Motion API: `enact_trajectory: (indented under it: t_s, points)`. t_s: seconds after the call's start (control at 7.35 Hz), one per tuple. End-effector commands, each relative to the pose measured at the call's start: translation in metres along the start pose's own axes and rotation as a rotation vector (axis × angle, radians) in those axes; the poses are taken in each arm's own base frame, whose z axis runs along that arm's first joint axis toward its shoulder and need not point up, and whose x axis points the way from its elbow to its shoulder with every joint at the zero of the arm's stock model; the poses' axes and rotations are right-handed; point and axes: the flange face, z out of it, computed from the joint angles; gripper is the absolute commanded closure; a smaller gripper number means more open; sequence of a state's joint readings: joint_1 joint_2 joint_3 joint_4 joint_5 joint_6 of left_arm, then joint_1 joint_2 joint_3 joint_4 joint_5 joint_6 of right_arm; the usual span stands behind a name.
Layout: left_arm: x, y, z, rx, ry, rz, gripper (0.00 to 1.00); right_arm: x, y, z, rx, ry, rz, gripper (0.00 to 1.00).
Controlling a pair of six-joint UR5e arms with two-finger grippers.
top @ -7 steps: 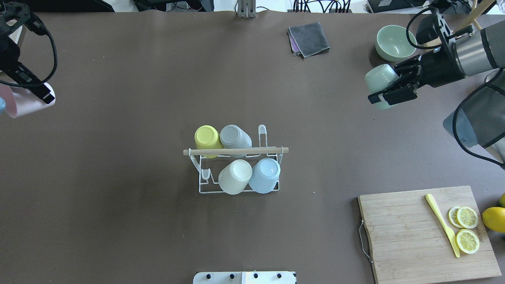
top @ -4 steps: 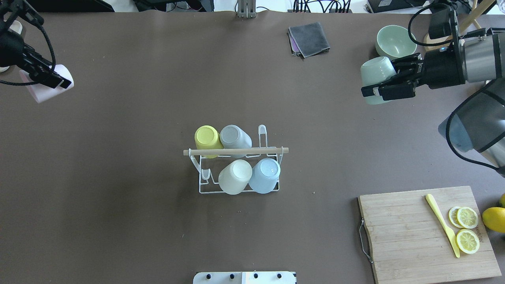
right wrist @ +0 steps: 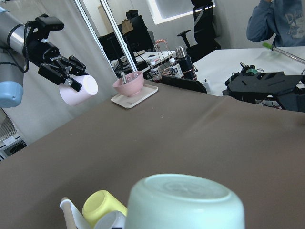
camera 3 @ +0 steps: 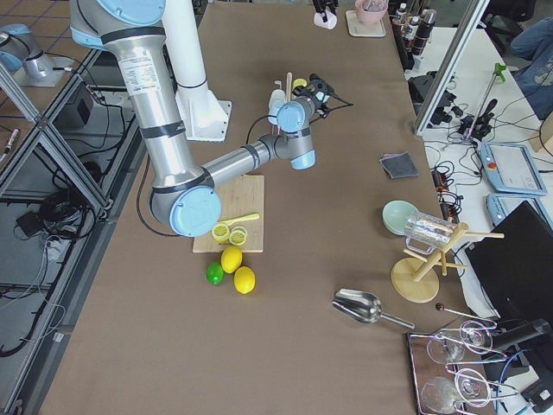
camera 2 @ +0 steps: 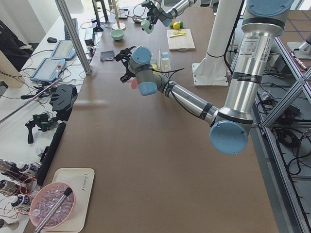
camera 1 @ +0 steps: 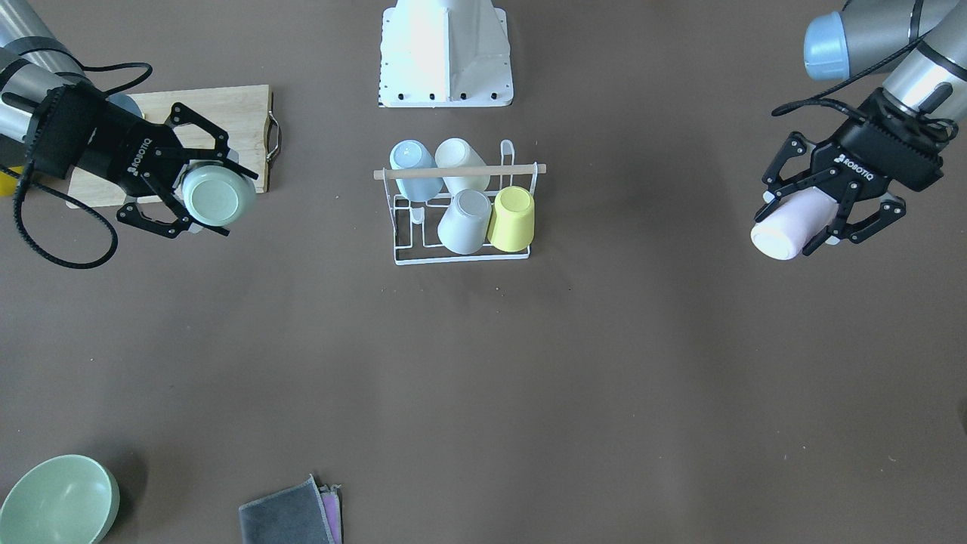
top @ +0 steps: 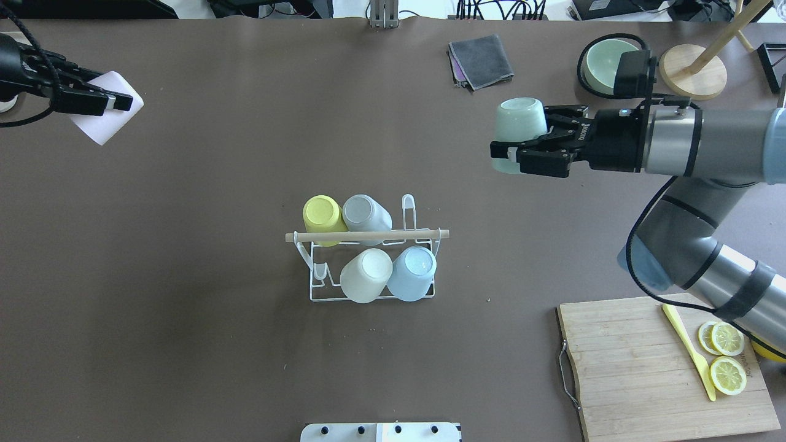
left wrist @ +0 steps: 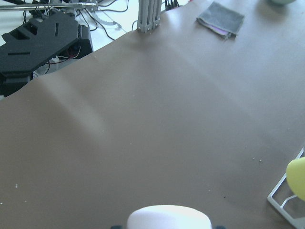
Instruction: Place cup on cup holder
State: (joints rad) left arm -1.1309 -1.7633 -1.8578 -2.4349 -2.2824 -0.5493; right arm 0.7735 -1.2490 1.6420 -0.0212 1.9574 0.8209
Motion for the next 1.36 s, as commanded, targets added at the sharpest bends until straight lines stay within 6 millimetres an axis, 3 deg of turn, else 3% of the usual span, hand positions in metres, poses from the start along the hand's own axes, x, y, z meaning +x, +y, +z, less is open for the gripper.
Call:
enact_trajectory:
  t_s: [0.0, 0.27, 0.54, 0.82, 1.22]
  points:
    - [0.018, 0.002, -0.008, 0.127, 0.102, -0.049, 1.0, -0.036, 0.003, 0.052, 0.094, 0.014, -0.1, 0.76]
    - [0.028, 0.0, -0.021, 0.23, 0.153, -0.011, 1.0, -0.065, 0.011, 0.091, 0.124, 0.084, -0.225, 0.76]
    - [0.042, 0.004, -0.016, 0.307, 0.193, 0.032, 1.0, -0.075, -0.01, 0.122, 0.059, 0.142, -0.305, 0.76]
    - [0.08, 0.03, 0.022, 0.442, 0.24, 0.047, 1.0, -0.072, 0.011, 0.131, 0.007, 0.152, -0.353, 0.75]
    - [0.116, 0.07, 0.074, 0.597, 0.296, 0.036, 1.0, -0.076, 0.04, 0.14, -0.04, 0.138, -0.341, 0.75]
